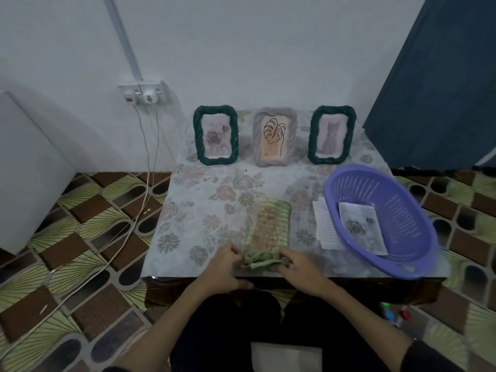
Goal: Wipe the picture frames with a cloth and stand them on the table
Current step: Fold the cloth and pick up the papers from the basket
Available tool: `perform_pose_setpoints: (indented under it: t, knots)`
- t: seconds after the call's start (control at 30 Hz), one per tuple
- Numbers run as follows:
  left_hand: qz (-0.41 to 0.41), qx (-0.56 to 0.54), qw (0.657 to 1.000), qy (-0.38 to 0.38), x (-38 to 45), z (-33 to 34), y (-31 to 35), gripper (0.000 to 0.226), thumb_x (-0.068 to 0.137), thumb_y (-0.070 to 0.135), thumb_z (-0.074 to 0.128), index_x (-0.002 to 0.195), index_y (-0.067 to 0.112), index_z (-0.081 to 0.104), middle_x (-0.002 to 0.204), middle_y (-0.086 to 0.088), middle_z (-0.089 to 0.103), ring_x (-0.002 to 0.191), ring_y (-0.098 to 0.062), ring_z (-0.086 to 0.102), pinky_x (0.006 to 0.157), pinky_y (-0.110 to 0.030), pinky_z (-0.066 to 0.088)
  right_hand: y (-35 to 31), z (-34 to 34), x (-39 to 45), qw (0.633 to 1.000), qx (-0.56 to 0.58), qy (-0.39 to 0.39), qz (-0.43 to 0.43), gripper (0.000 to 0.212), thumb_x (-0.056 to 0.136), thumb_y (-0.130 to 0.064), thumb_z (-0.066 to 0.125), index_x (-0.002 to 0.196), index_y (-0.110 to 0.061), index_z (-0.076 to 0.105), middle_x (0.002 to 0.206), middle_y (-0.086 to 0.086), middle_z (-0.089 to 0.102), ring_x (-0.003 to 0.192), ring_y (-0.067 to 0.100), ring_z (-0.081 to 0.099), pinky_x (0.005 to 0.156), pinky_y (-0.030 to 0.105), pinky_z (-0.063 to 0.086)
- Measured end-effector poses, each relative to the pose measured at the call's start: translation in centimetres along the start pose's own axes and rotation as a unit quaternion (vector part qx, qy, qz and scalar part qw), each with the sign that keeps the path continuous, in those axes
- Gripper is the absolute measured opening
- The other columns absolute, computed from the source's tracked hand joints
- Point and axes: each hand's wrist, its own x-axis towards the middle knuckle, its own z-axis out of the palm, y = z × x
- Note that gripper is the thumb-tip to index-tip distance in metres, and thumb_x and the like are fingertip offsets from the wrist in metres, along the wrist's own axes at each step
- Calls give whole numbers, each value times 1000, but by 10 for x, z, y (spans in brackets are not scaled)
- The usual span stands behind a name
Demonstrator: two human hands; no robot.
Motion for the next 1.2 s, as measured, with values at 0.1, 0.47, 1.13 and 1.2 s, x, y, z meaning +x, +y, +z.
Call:
perform_pose_setpoints:
  t: [0.1,0.47,1.13,1.2]
  knots:
    - [-42,-201,975,86,11,9,14,24,80,33,73,85,14,59,87,5,53,85,-8,55,67,-20,41,-5,-17,10,996,64,59,9,24,91,-4,52,114,-6,57,112,7,62,102,20,58,79,19,46]
    - [-98,-155,971,155,84,-5,33,39,94,33,54,62,15,42,55,-2,41,52,-16,41,51,-29,27,-8,-41,74,961,134,221,93,21,93,-7,50,113,-1,53,104,14,60,89,24,56,70,28,44]
    - [155,317,907,229,123,26,-3,50,94,39,33,139,22,45,147,0,41,138,-20,26,111,-46,14,54,-11,89,881,-289,357,-113,31,88,-22,46,109,-8,63,113,8,64,108,26,54,86,42,48]
    - [87,329,923,180,122,34,-9,55,94,45,29,140,21,44,149,2,38,141,-20,25,112,-47,4,68,-3,81,897,-326,288,-76,46,98,-35,26,121,-15,61,125,-2,61,121,19,43,97,47,39]
